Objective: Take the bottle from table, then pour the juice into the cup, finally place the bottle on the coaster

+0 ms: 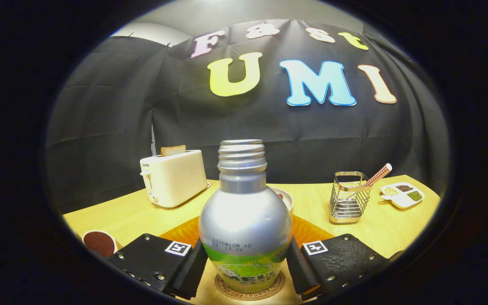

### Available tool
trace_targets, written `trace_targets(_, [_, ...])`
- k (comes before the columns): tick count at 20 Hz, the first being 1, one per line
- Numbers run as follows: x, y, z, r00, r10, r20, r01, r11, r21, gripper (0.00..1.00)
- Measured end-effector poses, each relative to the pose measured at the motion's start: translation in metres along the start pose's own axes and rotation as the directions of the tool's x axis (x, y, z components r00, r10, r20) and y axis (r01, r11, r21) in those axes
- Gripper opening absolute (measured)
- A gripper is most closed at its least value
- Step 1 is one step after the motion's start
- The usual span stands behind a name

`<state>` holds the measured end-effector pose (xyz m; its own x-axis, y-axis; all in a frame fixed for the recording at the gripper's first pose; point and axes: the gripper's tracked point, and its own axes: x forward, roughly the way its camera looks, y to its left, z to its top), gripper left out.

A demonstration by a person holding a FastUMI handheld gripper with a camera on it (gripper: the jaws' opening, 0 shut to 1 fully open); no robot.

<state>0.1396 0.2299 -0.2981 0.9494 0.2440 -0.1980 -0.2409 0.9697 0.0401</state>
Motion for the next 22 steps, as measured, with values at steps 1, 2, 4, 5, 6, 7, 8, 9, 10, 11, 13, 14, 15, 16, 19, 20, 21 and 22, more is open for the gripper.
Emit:
trace_targets(1, [0.0,0.0,0.0,1.0,0.0,0.006,0.0,1.0,-0.001,0.82])
trace_targets(2, [-0.001,0.0,0.0,1.0,0.0,0.017,0.0,1.0,-0.003,0.83])
trace_targets(4, [-0.004,0.001,0.005,0.999,0.005,0.037,-0.005,1.0,0.004,0.86])
trace_targets(5, [-0.005,0.001,0.009,0.999,0.0,0.046,0.0,1.0,0.008,0.93])
trace_targets(6, [-0.007,-0.001,0.013,0.998,-0.009,0.055,0.009,1.0,0.008,0.94])
trace_targets(7, [-0.01,-0.003,0.02,0.997,-0.022,0.068,0.022,1.0,0.007,0.97])
trace_targets(8, [-0.013,-0.003,0.028,0.996,-0.031,0.086,0.031,1.0,0.001,0.97])
trace_targets(9, [-0.016,-0.005,0.036,0.994,-0.045,0.098,0.046,0.999,-0.01,0.97])
trace_targets(10, [-0.02,-0.005,0.042,0.993,-0.052,0.103,0.053,0.999,-0.011,0.96])
trace_targets(11, [-0.026,-0.003,0.051,0.993,-0.047,0.105,0.048,0.999,-0.006,0.96])
trace_targets(13, [-0.04,-0.004,0.074,0.992,-0.052,0.115,0.051,0.999,0.011,0.96])
trace_targets(14, [-0.048,-0.007,0.087,0.99,-0.06,0.125,0.059,0.998,0.017,0.96])
trace_targets(15, [-0.055,-0.011,0.101,0.989,-0.07,0.133,0.069,0.998,0.012,0.96])
trace_targets(16, [-0.063,-0.015,0.114,0.986,-0.084,0.143,0.084,0.996,0.004,0.96])
trace_targets(19, [-0.085,-0.024,0.146,0.986,-0.101,0.135,0.104,0.994,-0.019,0.96])
trace_targets(20, [-0.091,-0.026,0.156,0.986,-0.102,0.13,0.106,0.994,-0.022,0.96])
trace_targets(21, [-0.098,-0.029,0.168,0.984,-0.111,0.136,0.115,0.993,-0.025,0.96])
trace_targets(22, [-0.105,-0.036,0.181,0.98,-0.125,0.155,0.131,0.991,-0.026,0.96])
